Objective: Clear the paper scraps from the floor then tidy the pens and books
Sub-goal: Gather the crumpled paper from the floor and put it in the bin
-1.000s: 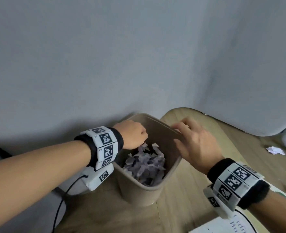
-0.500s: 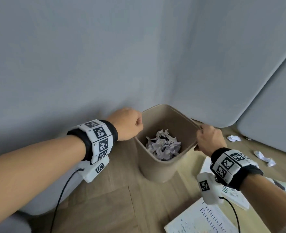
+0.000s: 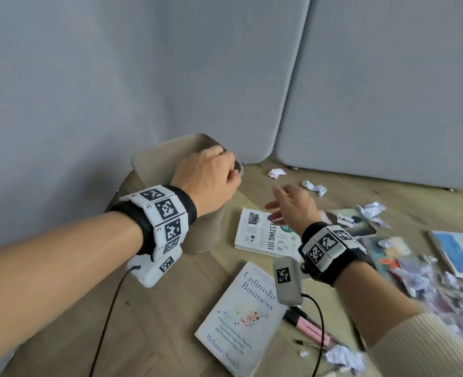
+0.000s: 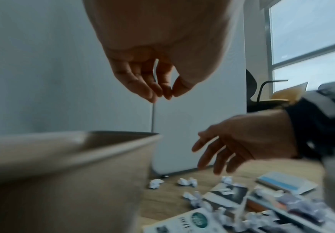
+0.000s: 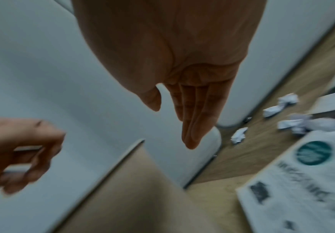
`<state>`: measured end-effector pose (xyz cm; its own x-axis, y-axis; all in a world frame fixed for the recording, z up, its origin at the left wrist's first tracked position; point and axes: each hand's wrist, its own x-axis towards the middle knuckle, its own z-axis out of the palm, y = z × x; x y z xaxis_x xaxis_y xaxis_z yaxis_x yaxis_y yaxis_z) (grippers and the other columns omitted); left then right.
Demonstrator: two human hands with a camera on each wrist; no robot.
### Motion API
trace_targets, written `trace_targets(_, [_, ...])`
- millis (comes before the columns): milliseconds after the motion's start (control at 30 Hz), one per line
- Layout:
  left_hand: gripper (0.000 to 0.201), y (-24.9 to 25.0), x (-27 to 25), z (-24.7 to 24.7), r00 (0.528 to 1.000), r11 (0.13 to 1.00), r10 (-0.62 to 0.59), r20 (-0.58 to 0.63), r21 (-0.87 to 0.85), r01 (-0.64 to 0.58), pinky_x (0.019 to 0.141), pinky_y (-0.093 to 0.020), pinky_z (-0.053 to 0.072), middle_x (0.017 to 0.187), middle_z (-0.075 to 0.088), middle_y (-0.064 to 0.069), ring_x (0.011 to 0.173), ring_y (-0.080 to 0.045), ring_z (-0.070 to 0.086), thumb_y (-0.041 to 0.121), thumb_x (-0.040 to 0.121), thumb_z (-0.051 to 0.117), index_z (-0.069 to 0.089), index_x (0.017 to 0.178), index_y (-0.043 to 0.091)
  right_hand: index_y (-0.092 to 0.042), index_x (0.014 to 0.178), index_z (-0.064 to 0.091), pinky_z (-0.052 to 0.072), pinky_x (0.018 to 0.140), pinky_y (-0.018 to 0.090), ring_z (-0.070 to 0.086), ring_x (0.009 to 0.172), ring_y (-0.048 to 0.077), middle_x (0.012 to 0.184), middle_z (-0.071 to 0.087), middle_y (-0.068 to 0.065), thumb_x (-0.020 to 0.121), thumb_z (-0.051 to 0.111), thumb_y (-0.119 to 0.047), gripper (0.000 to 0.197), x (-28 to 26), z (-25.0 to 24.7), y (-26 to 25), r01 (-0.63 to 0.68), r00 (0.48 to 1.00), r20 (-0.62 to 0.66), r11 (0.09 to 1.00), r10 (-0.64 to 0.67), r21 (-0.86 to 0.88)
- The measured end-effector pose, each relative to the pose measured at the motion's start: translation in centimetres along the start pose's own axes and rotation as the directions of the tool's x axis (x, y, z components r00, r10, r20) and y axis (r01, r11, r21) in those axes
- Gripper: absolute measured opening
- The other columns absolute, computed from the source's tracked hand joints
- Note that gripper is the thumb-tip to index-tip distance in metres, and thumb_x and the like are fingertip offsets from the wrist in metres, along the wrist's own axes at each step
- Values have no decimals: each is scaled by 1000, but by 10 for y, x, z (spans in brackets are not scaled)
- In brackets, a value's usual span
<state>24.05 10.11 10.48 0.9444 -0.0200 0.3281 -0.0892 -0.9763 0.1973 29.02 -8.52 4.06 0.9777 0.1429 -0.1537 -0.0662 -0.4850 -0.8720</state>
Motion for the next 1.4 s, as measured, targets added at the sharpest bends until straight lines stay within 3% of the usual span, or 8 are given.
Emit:
trace_targets(200, [20,111,-9,83,747,911,337,573,1,-412,69,-33,40,100,62,-5,89,-28,59,31,92,47,60,90,16,-18,84,63,58,75,44,70,72,26,82,73,7,90,55,-27,14,-73,-70,128,-244,968,-9,930,252,-273])
trace_targets(467, [25,162,-126,195,534,895,390,750,-174,-410,81,-39,48,115,56,-10,100,-30,60,27,92,53,59,111,12,-22,123,55,48,86,33,59,104,24,119,55,4,87,61,-42,42,-181,-72,236,-320,934,-75,727,349,-607])
trace_targets(633, [36,159,-161,226,441,842,496,747,-290,-456,82,-42,53,126,45,-8,99,-31,61,8,90,53,50,125,19,-25,118,53,45,60,31,58,89,25,110,43,5,87,61,-32,33,-198,-38,260,-211,971,-63,697,232,-686])
trace_targets(767, [25,156,-166,228,442,821,535,720,-322,-471,86,-43,50,123,40,-11,104,-33,56,4,92,46,51,116,6,-17,90,55,25,45,24,55,55,21,83,50,4,73,79,-19,30,-189,-25,267,-201,980,-153,686,131,-700])
trace_targets(900, [27,150,-165,235,448,813,556,700,-348,-467,85,-42,50,124,39,-11,104,-31,55,6,94,36,51,117,3,-11,80,53,37,54,27,47,66,19,84,51,5,84,58,-26,16,-182,-25,260,-159,969,-246,721,-16,-674])
trace_targets(1133, [21,139,-108,248,734,837,540,413,-359,-413,64,-30,38,92,56,-8,84,-25,53,-6,85,44,52,94,11,-4,74,42,39,53,40,49,58,29,64,50,12,87,56,-8,19,-149,-34,252,-430,792,-557,875,249,-221])
trace_targets(1300, [28,140,-85,266,632,829,541,556,-224,-512,76,-36,39,103,52,-8,101,-28,47,-2,88,40,54,106,14,-6,96,40,35,58,32,49,63,25,74,51,7,94,45,-8,6,-181,-48,251,-584,621,-676,810,397,-61])
trace_targets(1400, [23,141,-89,265,613,816,552,565,-216,-537,72,-35,35,101,50,-11,96,-29,49,-3,89,42,53,104,11,-17,117,39,41,62,32,56,69,27,87,58,5,90,39,-1,32,-226,-49,257,-628,635,-644,771,427,-108])
